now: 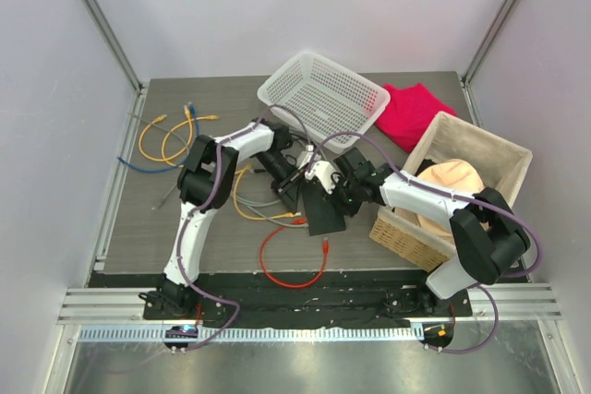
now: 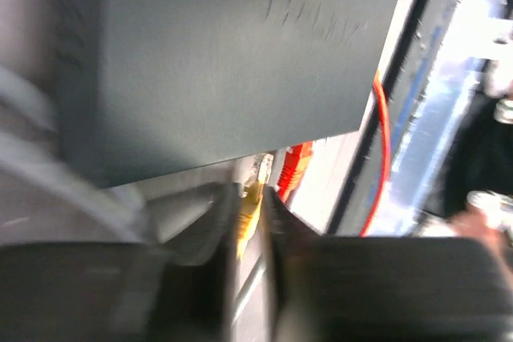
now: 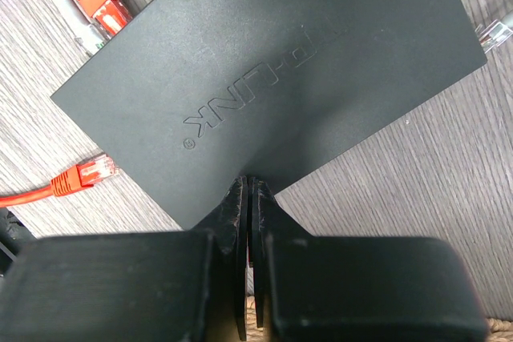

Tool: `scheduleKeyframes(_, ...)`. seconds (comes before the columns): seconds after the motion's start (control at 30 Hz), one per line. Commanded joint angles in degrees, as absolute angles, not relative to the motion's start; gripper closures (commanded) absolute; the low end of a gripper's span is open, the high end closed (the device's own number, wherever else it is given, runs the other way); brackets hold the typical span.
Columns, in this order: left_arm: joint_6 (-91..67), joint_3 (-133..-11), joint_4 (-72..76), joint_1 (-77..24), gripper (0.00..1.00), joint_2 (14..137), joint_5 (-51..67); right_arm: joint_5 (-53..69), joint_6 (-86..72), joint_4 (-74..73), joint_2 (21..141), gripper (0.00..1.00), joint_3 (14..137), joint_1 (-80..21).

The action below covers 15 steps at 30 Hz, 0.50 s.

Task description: Pull the plug from the switch port

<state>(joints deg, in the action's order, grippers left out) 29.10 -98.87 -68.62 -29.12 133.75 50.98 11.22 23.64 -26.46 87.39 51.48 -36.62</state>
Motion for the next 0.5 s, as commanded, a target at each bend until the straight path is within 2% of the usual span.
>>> scheduleKeyframes(0.0,30.95,-105.99,-68.29,-28.65,0.66,125.96,47.46,9.05,24.34,-28.30,90.09,0.99,50.98,-36.47)
scheduleKeyframes(0.07,27.71,-106.35,-64.63,-28.13,0.52,121.39,46.59,8.97,24.43,-28.21,90.00,0.99,50.98,-36.47)
scheduleKeyframes(0.17,21.46,-104.69,-61.62,-27.51,0.47,113.40,42.90,8.70,24.52,-28.30,89.56,0.99,50.71,-36.39)
scheduleKeyframes(0.23,17.34,-99.62,-58.73,-27.16,0.44,105.44,36.41,8.70,24.61,-28.21,89.39,0.99,50.19,-36.39)
scheduleKeyframes(0.27,16.10,-97.41,-55.40,-27.16,0.38,102.68,32.91,9.05,24.44,-28.30,89.30,0.99,50.01,-36.47)
scheduleKeyframes(0.4,9.86,-82.67,-47.56,-26.11,0.31,89.67,11.85,9.75,23.82,-27.95,89.38,0.99,49.57,-36.47)
scheduleKeyframes(0.47,3.10,-78.24,-45.01,-25.05,0.27,84.93,5.92,9.76,23.73,-27.69,89.56,0.99,49.66,-36.47)
